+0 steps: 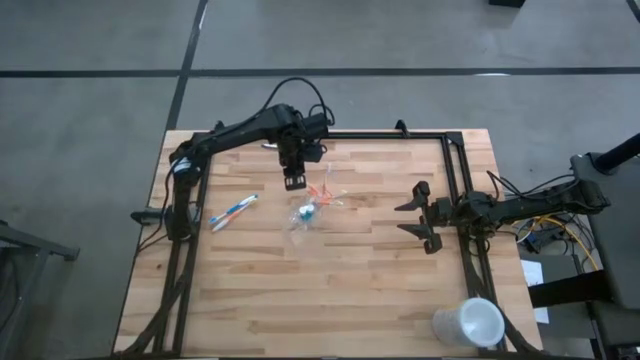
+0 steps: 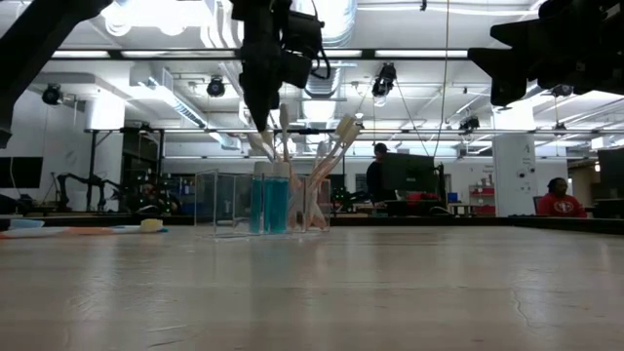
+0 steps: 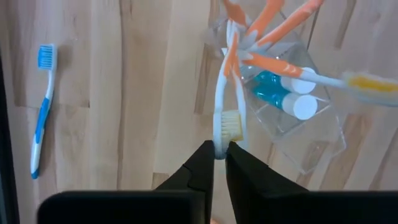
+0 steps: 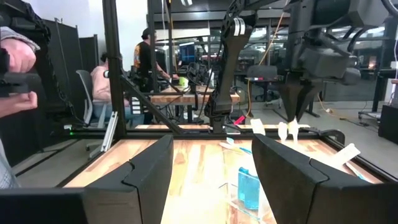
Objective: Pick & Place toothbrushing station
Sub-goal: Put the orange toothbrush into the transparent, then put the blue toothbrush into the transparent organizer
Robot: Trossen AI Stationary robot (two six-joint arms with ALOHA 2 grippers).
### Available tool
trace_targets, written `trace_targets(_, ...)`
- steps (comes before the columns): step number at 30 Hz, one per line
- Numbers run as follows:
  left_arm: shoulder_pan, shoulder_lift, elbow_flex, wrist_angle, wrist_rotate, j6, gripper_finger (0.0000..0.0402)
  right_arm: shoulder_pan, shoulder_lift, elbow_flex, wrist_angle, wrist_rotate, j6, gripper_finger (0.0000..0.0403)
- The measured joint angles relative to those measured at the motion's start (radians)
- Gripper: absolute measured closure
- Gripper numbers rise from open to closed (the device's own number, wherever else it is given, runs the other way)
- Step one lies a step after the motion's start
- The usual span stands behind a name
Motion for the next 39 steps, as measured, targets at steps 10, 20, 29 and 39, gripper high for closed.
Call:
trace_targets(10, 0.001, 0.000, 0.035, -0.001, 0.006, -0.026, 0.0279, 0.000, 0.000, 0.000, 0.000, 0.000, 0.001, 0.0188)
trace_targets(20, 0.016, -0.003, 0.081, -0.011, -0.020, -0.083, 0.0225, 0.000, 0.000, 0.000, 0.000, 0.000, 0.001, 0.0188)
trace_targets(29, 0.055, -0.013, 0.169, 0.069, -0.187, -0.029, 0.0225, 0.000, 0.000, 0.000, 0.000, 0.000, 0.000, 0.0188)
trace_targets(39, 0.148, -0.011, 0.090, 0.337, -0.171, 0.075, 0.0225, 0.000, 0.000, 0.000, 0.000, 0.000, 0.000, 0.0188)
